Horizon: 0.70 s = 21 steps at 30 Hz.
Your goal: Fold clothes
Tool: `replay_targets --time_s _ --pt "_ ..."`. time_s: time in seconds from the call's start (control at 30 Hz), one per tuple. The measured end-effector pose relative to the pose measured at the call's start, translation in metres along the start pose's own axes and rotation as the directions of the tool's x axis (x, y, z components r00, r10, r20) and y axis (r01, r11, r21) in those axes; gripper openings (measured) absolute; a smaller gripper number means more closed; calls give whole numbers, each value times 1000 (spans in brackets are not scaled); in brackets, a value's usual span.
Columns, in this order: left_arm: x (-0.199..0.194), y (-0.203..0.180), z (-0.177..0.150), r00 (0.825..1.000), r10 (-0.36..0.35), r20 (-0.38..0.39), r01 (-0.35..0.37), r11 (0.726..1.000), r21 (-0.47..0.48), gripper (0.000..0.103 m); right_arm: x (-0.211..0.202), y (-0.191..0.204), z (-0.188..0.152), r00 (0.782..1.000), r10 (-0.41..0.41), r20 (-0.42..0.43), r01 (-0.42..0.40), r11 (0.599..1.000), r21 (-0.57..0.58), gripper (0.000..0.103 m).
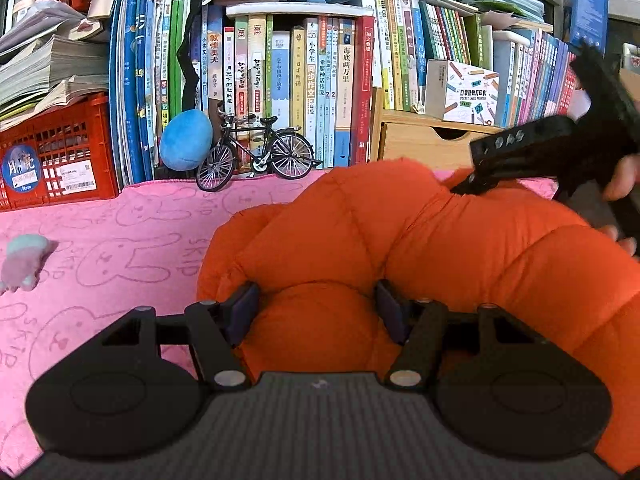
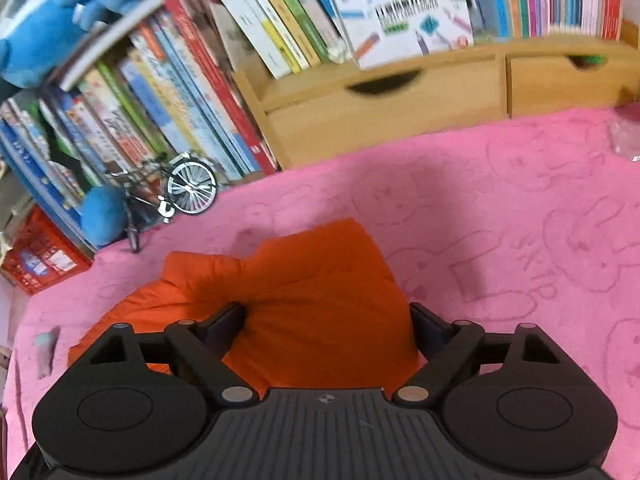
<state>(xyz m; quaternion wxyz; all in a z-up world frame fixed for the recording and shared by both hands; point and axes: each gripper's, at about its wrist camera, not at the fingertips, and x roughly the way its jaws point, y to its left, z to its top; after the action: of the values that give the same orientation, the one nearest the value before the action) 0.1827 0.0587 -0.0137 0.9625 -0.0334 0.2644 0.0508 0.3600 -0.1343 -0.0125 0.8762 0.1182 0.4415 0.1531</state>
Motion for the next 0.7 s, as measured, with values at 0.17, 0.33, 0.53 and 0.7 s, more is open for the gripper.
replay_targets --time_s 0.17,0.33,0.53,0.7 --pt "1 -1 1 1000 1 -1 -1 1000 2 63 17 -8 1 1000 -6 8 6 1000 -18 89" --pt "1 0 0 1000 -11 -4 11 1000 -1 63 1 -31 4 988 146 46 -148 988 46 88" --pt "1 -1 1 1000 -14 -5 14 1000 -2 63 -38 -87 -39 850 527 -3 -515 832 207 88" --pt "1 -3 0 1000 -1 -3 1 1000 10 64 -77 -82 -82 834 551 -5 -541 820 186 69"
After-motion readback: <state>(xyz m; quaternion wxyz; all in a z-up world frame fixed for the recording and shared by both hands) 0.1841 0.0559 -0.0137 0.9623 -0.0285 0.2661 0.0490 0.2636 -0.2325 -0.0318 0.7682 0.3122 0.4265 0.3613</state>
